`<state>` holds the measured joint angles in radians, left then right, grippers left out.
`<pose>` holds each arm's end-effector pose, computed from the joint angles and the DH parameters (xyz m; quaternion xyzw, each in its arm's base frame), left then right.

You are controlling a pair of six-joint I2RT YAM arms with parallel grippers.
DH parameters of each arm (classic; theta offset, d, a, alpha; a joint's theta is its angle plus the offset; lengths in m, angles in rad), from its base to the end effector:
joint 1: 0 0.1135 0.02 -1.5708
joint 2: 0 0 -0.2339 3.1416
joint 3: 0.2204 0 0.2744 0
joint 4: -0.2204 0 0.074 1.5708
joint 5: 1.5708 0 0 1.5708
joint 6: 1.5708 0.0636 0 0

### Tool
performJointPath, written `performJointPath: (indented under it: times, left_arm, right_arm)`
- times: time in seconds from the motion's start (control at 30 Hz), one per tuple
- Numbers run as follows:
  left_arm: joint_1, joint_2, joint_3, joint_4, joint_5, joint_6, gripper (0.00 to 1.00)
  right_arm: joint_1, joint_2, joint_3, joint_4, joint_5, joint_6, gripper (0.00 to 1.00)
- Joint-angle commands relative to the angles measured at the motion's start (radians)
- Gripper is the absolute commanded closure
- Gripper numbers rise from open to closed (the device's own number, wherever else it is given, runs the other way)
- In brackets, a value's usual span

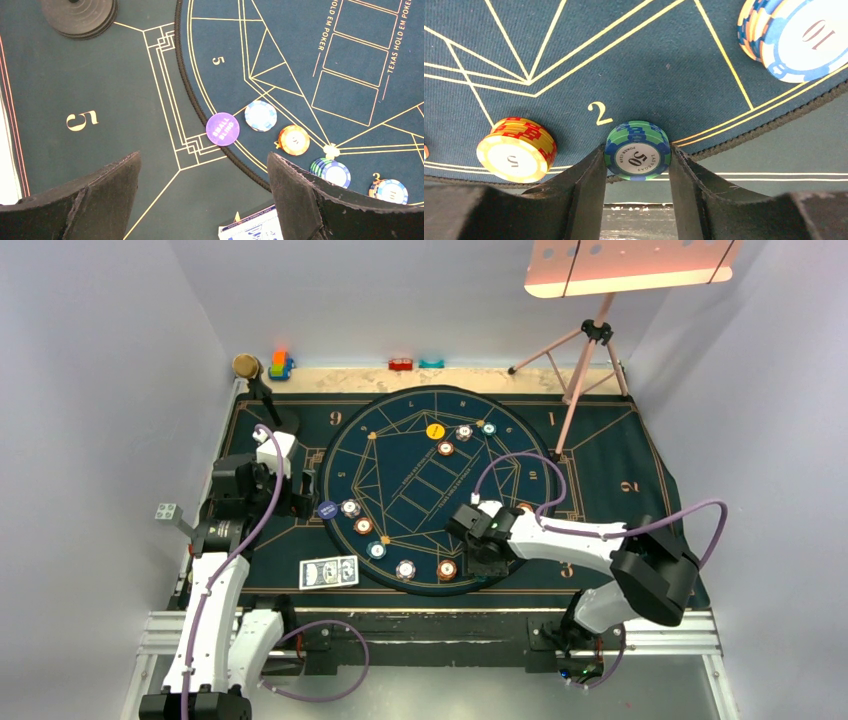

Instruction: Distribute texas hold em gaming equipment

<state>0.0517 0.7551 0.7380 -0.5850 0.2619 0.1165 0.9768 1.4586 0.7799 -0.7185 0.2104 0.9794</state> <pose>0.2306 -0.0046 0.2525 0.0892 0.8750 -0.0764 0.4697 0.1584 0.2109 0.0904 0.0104 0.9907 0.0131 0.1349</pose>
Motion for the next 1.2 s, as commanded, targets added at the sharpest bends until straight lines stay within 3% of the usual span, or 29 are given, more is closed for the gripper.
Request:
performJointPath:
  times: [0.0, 0.23, 0.43, 0.9, 1.0, 1.17]
  left_arm:
    - [0.007, -0.007, 0.0, 0.029, 0.01, 0.017, 0.0]
    - [0.006, -0.009, 0.0, 0.029, 0.008, 0.017, 0.0]
    - [0.007, -0.012, 0.001, 0.029, 0.005, 0.017, 0.0]
    - [0.006, -0.019, 0.0, 0.027, 0.005, 0.018, 0.0]
    - [0.007, -0.019, 0.0, 0.027, 0.006, 0.018, 0.0]
    - [0.007, -0.019, -0.002, 0.029, 0.008, 0.02, 0.0]
  right_arm:
    - [-0.024, 0.018, -0.072, -0.08, 0.104, 0.124, 0.58]
    - [-0.095, 0.038, -0.035, -0.117, 0.113, 0.177, 0.61]
    - [-0.179, -0.058, -0.022, -0.153, 0.143, 0.21, 0.65]
    - [-0.31, -0.025, 0.03, -0.117, 0.163, 0.115, 0.66]
    - [-0.311, -0.029, 0.024, -0.093, 0.144, 0.098, 0.63]
    - [-0.283, -0.061, -0.012, -0.056, 0.097, 0.074, 0.48]
